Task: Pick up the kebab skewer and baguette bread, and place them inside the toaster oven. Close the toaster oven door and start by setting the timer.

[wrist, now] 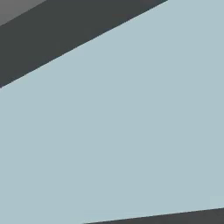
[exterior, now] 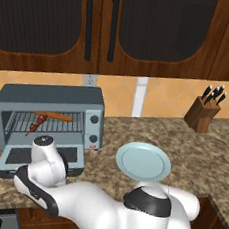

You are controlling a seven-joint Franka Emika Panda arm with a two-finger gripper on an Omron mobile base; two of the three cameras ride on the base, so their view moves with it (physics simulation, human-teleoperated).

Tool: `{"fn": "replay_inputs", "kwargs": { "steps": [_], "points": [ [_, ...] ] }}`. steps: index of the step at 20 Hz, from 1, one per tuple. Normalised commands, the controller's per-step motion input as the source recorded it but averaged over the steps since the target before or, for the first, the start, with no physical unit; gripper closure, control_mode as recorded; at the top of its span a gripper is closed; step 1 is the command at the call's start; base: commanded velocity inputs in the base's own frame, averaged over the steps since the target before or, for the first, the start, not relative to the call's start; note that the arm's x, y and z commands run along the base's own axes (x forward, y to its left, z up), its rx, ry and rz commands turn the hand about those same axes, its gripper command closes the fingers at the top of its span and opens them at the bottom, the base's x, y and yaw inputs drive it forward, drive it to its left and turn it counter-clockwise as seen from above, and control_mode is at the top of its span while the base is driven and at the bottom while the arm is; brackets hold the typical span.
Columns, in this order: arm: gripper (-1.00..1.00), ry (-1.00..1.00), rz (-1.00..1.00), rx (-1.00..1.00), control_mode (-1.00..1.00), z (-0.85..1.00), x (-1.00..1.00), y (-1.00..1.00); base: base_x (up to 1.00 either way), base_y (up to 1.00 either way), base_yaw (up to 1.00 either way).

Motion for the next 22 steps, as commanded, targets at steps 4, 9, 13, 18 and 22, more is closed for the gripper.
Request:
{"fn": "replay_inputs", "kwargs": {
  "steps": [4, 9, 13, 18, 22],
  "points": [
    [-1.0, -0.15, 0.02, 0.0, -1.0, -0.23, 0.22, 0.24, 0.0, 0.0, 0.0],
    [-1.0, -0.1, 0.0, 0.0, -1.0, -0.23, 0.26, 0.08, 0.0, 0.0, 0.0],
    [-1.0, -0.09, 0.0, 0.0, -1.0, -0.32, 0.01, 0.03, 0.0, 0.0, 0.0],
    [-1.0, -0.11, 0.0, 0.0, -1.0, -0.27, 0.11, 0.0, 0.0, 0.0, 0.0],
    [-1.0, -0.13, 0.0, 0.0, -1.0, -0.01, 0.36, -0.19, 0.0, 0.0, 0.0]
  ]
}}
